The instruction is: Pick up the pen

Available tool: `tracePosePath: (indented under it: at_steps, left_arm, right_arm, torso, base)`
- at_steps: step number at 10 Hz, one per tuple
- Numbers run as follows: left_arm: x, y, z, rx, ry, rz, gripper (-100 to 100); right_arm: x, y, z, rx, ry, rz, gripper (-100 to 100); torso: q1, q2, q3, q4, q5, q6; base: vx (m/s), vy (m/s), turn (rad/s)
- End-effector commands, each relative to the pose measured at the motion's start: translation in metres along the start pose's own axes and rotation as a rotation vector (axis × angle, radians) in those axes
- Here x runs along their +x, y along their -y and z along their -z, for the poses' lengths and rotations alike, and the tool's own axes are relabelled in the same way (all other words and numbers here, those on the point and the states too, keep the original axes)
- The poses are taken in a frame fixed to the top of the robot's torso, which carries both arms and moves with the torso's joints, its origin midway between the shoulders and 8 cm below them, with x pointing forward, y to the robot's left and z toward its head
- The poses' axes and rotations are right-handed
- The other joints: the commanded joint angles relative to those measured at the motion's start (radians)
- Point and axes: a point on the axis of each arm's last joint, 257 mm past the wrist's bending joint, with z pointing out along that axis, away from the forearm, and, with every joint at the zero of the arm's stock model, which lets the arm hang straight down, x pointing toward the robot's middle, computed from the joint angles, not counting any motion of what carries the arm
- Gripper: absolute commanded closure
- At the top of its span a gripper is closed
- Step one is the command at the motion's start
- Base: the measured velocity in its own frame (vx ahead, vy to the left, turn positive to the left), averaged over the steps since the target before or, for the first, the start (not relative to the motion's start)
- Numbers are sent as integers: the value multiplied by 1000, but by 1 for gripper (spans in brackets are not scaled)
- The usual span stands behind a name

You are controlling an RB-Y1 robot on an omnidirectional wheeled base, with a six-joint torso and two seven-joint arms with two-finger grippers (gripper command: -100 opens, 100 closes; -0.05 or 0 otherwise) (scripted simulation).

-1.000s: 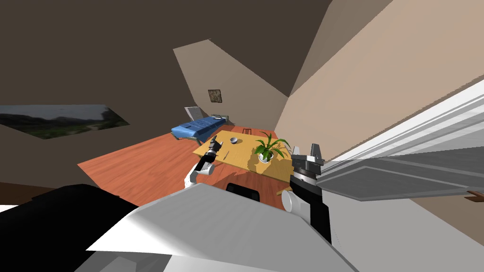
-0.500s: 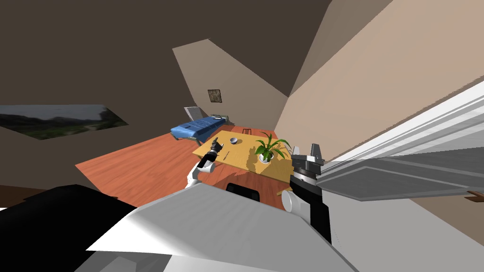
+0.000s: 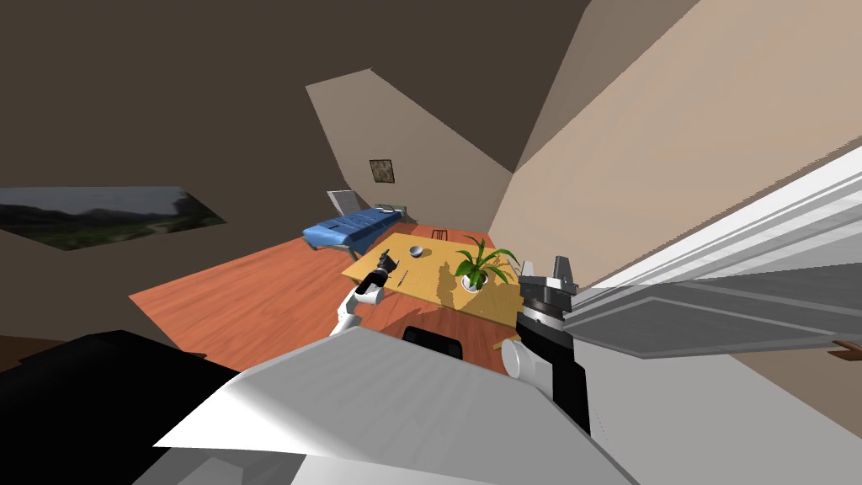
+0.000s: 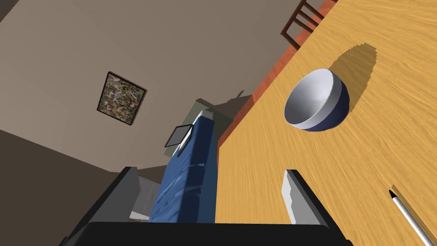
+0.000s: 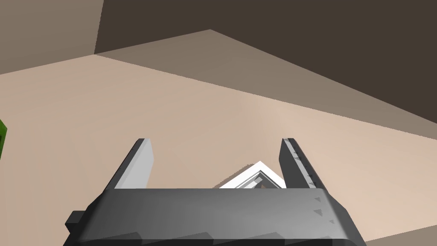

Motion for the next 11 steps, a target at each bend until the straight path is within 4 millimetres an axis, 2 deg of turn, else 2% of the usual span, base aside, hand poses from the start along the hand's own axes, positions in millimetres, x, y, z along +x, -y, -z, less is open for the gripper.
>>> tracePosePath:
  at_steps: [1,2,5,6,9,10,11]
  left_arm:
    - [-8,-11,-1,-38,26,25,-100]
    - [-20,-25,-7,-77,60,71,-100]
    - [-35,-45,-10,-140,113,118,-100]
    - [-46,-59,-13,-178,151,166,-100]
    - [-61,-79,-13,-239,208,215,-100]
    - [-71,-94,-14,-278,252,263,-100]
    - [-72,-96,-13,-287,259,263,-100]
  right_arm:
    - [0,0,0,0,0,0,0]
    - [0,0,0,0,0,0,0]
    - [0,0,0,0,0,0,0]
    - [0,0,0,0,0,0,0]
    - [0,0,0,0,0,0,0]
    - [0,0,0,0,0,0,0]
    - [0,0,0,0,0,0,0]
  torso:
    - [0,0,0,0,0,0]
    - [0,0,0,0,0,0]
    - [0,0,0,0,0,0]
    - [0,0,0,0,0,0]
    - [0,0,0,0,0,0]
    - [0,0,0,0,0,0]
    - [0,0,0,0,0,0]
  base:
    - [16,8,-8]
    - [15,12,-7]
    - [16,8,-7]
    - [15,10,-7]
    - [16,9,-7]
    - [20,11,-7]
    - [16,8,-9]
